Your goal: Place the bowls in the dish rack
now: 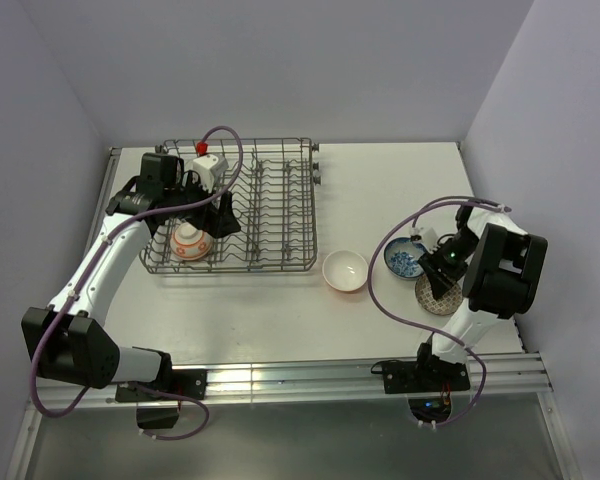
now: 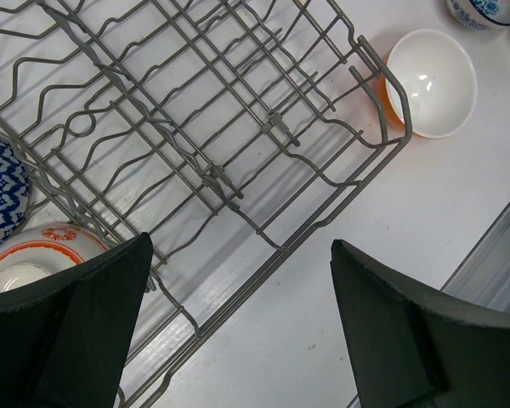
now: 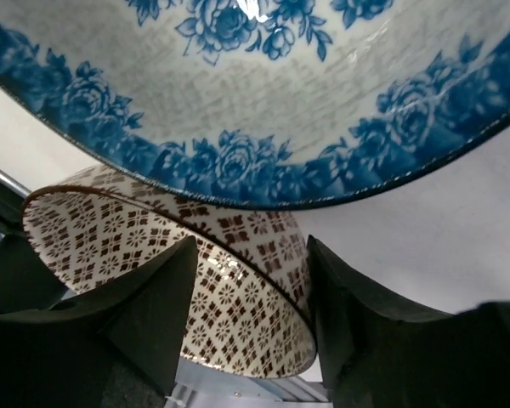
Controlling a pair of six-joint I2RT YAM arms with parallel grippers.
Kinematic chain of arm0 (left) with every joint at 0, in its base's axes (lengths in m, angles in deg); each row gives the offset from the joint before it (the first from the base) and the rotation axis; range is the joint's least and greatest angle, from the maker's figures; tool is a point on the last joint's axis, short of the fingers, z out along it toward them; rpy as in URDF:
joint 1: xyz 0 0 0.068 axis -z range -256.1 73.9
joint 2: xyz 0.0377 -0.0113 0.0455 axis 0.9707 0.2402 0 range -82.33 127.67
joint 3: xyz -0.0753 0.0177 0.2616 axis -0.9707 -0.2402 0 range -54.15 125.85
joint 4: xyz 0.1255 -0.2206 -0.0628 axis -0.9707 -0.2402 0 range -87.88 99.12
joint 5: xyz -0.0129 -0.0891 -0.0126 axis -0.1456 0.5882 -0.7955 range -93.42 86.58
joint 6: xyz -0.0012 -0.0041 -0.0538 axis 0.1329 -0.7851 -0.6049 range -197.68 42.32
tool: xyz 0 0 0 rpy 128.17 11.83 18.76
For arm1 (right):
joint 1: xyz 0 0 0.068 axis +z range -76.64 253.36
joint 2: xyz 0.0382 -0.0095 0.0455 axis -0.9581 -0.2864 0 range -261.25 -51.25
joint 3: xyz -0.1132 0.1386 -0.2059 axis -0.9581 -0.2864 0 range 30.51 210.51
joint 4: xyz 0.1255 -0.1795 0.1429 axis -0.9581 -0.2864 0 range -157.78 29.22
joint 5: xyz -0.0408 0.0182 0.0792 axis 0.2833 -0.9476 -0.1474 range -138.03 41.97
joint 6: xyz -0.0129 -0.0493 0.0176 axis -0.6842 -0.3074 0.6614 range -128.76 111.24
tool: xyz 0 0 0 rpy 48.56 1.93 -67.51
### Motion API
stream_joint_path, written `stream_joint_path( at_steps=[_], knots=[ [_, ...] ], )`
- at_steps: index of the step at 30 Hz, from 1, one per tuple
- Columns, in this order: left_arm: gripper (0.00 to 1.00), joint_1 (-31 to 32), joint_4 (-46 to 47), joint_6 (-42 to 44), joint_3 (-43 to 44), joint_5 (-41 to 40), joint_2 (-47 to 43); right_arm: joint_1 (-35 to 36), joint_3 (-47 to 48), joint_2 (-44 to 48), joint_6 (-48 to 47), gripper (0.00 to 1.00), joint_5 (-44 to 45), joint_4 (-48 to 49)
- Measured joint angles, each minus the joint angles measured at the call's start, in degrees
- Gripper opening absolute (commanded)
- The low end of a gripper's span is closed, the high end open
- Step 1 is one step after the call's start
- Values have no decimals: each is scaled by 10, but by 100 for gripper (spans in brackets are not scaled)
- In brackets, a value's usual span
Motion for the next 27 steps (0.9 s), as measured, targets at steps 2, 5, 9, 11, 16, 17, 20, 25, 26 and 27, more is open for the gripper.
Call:
stream_joint_path(
  at_steps=[2,5,9,11,16,17,20,25,26,27],
  knots=[
    [92,0,0,0,0,0,0,-1,-3,0,-3,49,-2,10],
    [92,0,0,0,0,0,0,-3,-3,1,-8,29,-8,24],
    [92,0,0,0,0,0,0,-12,-3,11,-15,2,-19,27],
    [92,0,0,0,0,-1,0,-22,-3,16,-20,0,-24,27],
    [92,0,0,-1,0,-2,0,-65,1,20,-44,0,-28,18],
    [92,0,0,-2,0,-2,0,-76,5,20,-50,0,-29,13],
    [97,0,0,-3,0,-2,0,-116,37,20,-71,0,-34,-20],
    [100,0,9,-23,0,-7,0,-169,129,22,-91,0,-61,-69],
    [100,0,13,-31,0,-10,0,-171,150,22,-91,0,-73,-76],
    [100,0,15,-37,0,-12,0,-170,169,22,-87,0,-85,-81]
  ],
)
